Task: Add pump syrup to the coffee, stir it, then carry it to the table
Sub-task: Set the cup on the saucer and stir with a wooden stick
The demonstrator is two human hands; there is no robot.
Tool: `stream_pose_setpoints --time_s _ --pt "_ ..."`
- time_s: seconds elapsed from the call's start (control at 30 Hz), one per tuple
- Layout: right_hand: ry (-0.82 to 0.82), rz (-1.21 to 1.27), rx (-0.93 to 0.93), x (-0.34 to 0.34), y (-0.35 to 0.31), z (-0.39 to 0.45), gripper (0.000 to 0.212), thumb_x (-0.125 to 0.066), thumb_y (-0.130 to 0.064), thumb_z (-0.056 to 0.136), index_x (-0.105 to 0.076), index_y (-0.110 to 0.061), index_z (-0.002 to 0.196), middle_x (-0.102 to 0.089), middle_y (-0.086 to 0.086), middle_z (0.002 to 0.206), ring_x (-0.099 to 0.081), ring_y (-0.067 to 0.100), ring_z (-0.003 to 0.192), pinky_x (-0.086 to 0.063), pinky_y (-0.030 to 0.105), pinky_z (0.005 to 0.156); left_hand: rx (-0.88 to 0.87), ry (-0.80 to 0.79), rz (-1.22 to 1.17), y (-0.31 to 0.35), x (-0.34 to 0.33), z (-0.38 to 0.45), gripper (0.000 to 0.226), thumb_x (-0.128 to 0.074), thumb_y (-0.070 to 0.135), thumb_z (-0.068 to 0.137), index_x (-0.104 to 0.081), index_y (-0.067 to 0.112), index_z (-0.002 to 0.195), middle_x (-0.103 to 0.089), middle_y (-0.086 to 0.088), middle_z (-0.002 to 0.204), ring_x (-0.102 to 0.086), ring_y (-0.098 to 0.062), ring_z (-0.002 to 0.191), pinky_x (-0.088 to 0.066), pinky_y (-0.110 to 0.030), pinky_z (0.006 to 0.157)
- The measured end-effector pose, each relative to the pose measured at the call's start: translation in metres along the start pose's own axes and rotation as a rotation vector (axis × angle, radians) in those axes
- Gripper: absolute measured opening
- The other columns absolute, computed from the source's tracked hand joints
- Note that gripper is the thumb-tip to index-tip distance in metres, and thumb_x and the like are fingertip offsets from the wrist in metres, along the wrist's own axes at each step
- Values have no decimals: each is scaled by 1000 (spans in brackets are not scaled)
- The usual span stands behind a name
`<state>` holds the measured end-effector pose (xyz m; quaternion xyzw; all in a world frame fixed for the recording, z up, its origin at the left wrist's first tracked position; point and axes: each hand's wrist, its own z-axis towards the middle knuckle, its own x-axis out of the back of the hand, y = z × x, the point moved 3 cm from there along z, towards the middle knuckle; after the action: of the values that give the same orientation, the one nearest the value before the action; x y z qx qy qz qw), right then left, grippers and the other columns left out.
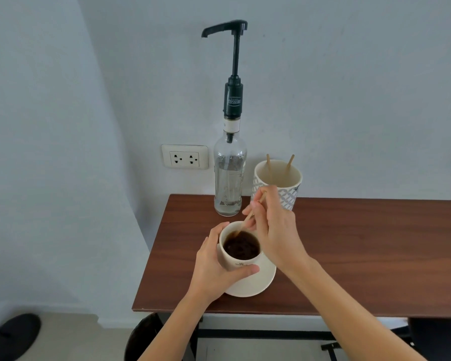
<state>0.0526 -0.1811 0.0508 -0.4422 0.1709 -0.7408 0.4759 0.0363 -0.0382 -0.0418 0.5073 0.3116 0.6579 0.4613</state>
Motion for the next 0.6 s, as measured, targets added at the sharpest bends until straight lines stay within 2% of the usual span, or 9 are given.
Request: stream_pose_setpoints --time_s 0.07,0.13,0.23,0.3,0.43,0.53,0.6 --pt "-23 -119 26 10 4 2 5 -38 -12 105 -41 -15 105 -64 3 77 -64 12 60 -57 35 59 -11 4 8 0 0 0 91 -95 43 55 -36 71 119 -56 38 124 -54 4 122 -44 -12 97" --pt "-58 -182 15 17 6 -3 6 -37 -14 105 -38 -20 104 -61 4 73 -61 15 56 -55 39 56 -11 6 8 0 -1 1 92 -95 42 55 -36 71 119 -55 37 125 -54 4 122 -43 -13 96" --pt "-80 -22 -41 8 -2 -12 13 -39 -11 104 -38 -23 99 -65 7 72 -63 18 55 -56 33 56 -10 1 -7 -1 0 1 91 -95 40 56 -38 68 121 -59 31 125 -58 -1 121 -48 -20 98" --pt "-50 58 -49 -3 -3 -11 13 -40 -9 104 -40 -21 100 -69 6 76 -69 17 60 -60 28 60 -17 -4 -3 -1 -1 2 91 -96 39 56 -39 66 122 -60 30 124 -59 -2 121 -50 -19 97" --pt "-9 -56 0 2 3 0 13 -39 -10 105 -39 -23 102 -65 5 80 -66 13 64 -58 33 62 -6 -1 3 -1 -2 1 91 -94 45 54 -36 70 120 -55 38 124 -55 6 122 -43 -4 94" --pt "-67 -170 6 13 7 -4 11 -37 -14 105 -36 -25 102 -61 7 73 -61 18 57 -54 41 57 -12 1 7 -1 -2 2 93 -95 42 55 -35 71 120 -55 39 124 -54 6 122 -42 -2 92" --pt "-84 -87 -32 9 2 -10 12 -37 -14 105 -36 -25 101 -64 8 71 -61 19 54 -55 40 56 -18 -3 -1 -1 -1 2 92 -95 39 56 -37 69 121 -57 36 124 -57 4 120 -44 -5 94"
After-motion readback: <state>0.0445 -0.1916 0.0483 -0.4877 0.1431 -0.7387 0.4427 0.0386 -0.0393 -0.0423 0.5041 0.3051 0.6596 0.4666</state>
